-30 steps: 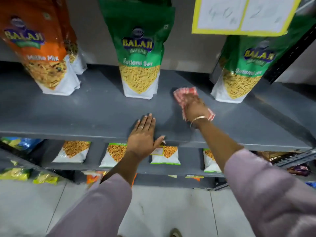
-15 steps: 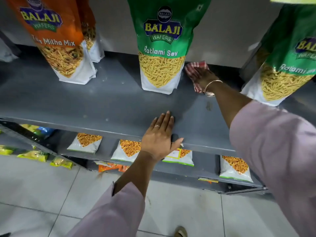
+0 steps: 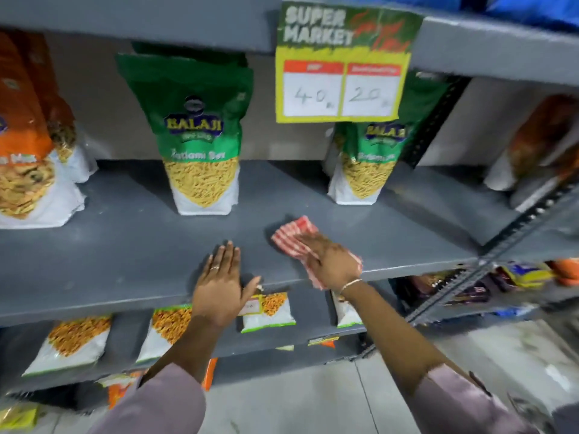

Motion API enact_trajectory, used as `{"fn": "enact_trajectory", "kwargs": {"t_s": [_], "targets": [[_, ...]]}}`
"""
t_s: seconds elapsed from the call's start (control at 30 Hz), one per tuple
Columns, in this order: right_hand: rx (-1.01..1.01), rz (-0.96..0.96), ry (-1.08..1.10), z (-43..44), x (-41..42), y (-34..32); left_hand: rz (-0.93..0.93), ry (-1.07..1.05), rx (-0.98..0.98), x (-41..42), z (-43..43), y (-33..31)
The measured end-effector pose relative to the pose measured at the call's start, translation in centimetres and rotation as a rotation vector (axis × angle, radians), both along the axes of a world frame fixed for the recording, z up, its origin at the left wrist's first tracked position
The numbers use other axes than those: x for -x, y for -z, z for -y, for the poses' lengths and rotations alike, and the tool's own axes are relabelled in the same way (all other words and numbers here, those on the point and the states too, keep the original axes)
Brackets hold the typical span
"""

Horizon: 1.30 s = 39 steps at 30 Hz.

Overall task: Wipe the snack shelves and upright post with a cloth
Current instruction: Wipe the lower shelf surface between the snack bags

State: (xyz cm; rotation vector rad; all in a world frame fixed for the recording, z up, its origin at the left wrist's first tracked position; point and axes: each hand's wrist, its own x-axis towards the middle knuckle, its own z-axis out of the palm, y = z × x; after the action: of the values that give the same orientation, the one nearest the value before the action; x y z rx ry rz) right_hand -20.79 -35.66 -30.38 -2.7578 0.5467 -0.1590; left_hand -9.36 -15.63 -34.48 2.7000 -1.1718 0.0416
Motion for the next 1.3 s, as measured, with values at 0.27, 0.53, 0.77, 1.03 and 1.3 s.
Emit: {"fn": "enact_trajectory", "kwargs": {"t_s": [0.27, 0.53, 0.77, 1.03, 1.3], "targets": [[0.161, -0.253, 0.494, 5.6, -1.5, 0.4, -0.011, 0.014, -0.042, 0.0, -0.4, 0.2], [0.281, -0.189, -0.007, 5.6, -0.9, -0.5, 0.166, -0.031, -0.005, 0.7, 3.4, -2.0], [0.19, -0.201, 0.35, 25.0, 9.3, 1.1, 0.173, 0.026, 0.026, 8.9, 16.7, -2.1], [0.112, -0.16, -0.08, 23.3, 7.4, 0.3, 0.088, 0.062, -0.068, 15.9, 26.3, -1.8], [-0.051, -0.088, 0.016, 31.7, 5.5, 1.7, 0.084, 0.028, -0.142, 15.0, 26.6, -0.1]]}}
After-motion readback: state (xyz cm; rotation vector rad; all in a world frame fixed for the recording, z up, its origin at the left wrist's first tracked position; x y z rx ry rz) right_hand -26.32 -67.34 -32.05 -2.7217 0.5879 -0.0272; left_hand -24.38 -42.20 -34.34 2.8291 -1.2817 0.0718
